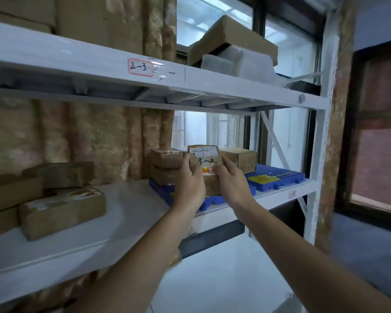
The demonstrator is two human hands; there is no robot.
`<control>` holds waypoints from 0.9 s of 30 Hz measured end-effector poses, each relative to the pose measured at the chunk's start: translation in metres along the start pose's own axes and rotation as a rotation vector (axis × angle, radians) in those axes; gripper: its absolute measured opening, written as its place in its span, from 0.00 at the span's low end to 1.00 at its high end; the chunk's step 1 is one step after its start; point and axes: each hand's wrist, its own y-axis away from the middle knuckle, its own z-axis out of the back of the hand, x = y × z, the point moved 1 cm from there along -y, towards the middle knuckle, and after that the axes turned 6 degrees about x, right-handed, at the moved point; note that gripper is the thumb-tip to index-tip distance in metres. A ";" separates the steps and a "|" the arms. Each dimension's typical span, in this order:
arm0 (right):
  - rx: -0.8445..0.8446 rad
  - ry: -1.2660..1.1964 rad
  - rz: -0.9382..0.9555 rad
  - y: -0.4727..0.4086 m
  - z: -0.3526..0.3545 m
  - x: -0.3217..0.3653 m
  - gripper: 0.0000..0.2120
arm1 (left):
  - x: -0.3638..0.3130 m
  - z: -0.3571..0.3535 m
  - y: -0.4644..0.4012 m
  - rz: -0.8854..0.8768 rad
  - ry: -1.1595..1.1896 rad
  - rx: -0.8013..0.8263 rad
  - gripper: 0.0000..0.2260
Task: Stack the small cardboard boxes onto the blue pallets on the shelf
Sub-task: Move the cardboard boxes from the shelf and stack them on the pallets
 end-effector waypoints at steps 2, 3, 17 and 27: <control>-0.021 -0.027 -0.007 -0.010 0.012 -0.008 0.08 | 0.002 -0.015 -0.008 -0.001 0.024 0.037 0.23; -0.026 -0.037 -0.003 -0.016 0.016 -0.011 0.09 | 0.004 -0.021 -0.014 -0.016 0.012 0.056 0.23; -0.031 -0.093 0.017 -0.135 0.044 -0.039 0.13 | -0.004 -0.050 -0.120 -0.045 -0.075 0.275 0.05; 0.063 -0.152 0.033 -0.211 0.056 -0.073 0.16 | 0.012 -0.072 -0.177 -0.117 -0.459 0.308 0.19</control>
